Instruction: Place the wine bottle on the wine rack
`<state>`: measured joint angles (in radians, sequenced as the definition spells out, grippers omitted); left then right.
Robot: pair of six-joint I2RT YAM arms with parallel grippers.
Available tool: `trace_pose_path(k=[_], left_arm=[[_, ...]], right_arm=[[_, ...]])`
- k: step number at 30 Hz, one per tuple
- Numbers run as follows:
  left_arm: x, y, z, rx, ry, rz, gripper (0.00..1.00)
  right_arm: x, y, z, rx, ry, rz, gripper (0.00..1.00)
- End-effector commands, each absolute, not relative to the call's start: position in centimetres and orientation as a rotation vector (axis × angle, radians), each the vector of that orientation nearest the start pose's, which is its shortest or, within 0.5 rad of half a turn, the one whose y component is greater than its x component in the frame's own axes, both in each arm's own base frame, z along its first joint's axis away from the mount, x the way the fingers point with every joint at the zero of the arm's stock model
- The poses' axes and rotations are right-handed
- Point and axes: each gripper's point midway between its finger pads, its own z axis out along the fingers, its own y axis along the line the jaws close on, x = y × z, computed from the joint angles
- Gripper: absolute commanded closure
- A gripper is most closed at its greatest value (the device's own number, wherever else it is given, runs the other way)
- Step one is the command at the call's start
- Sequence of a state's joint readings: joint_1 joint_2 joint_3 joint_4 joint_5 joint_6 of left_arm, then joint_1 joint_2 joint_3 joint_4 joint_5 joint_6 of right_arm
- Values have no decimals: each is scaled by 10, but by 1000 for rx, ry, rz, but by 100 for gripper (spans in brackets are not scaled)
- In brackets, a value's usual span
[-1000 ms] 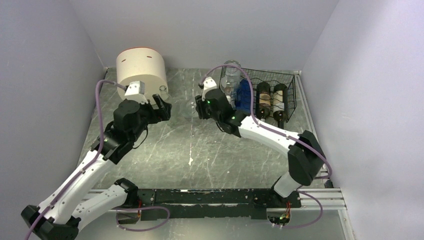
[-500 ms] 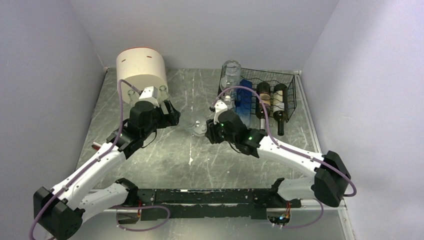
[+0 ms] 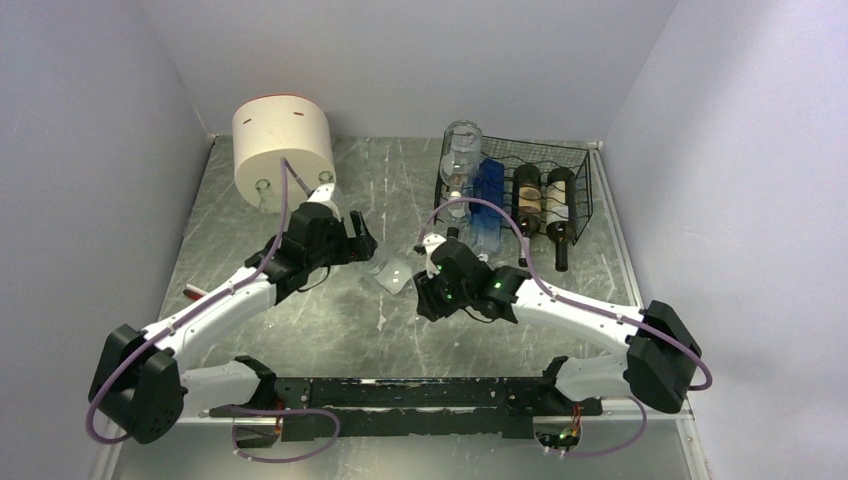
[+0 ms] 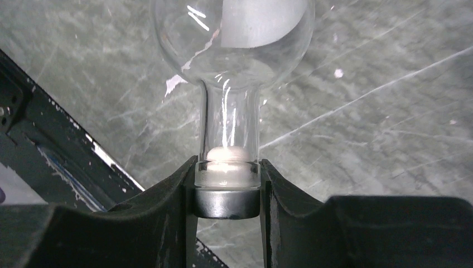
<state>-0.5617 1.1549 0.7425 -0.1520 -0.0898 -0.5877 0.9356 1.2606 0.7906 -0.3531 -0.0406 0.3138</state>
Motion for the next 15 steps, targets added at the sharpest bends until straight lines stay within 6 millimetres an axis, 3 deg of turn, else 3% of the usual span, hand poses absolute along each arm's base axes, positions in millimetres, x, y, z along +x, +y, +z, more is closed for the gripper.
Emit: trace_pose_path(k=[1,6,13,15], left_arm=[[296,-219,141,5,2229,-672,10],[298,-214,120,-37,2310,-607,10],[295,-222,113,3,2331,-647,11],[296,-225,110,12,2338,-660,12]], right_arm=[[156,280,85,-874,2447,657,100],[159,272,66,-859,2509,570,100],[158,264,49,-871,2537,514,100],[158,260,44,-868,2559,481,94]])
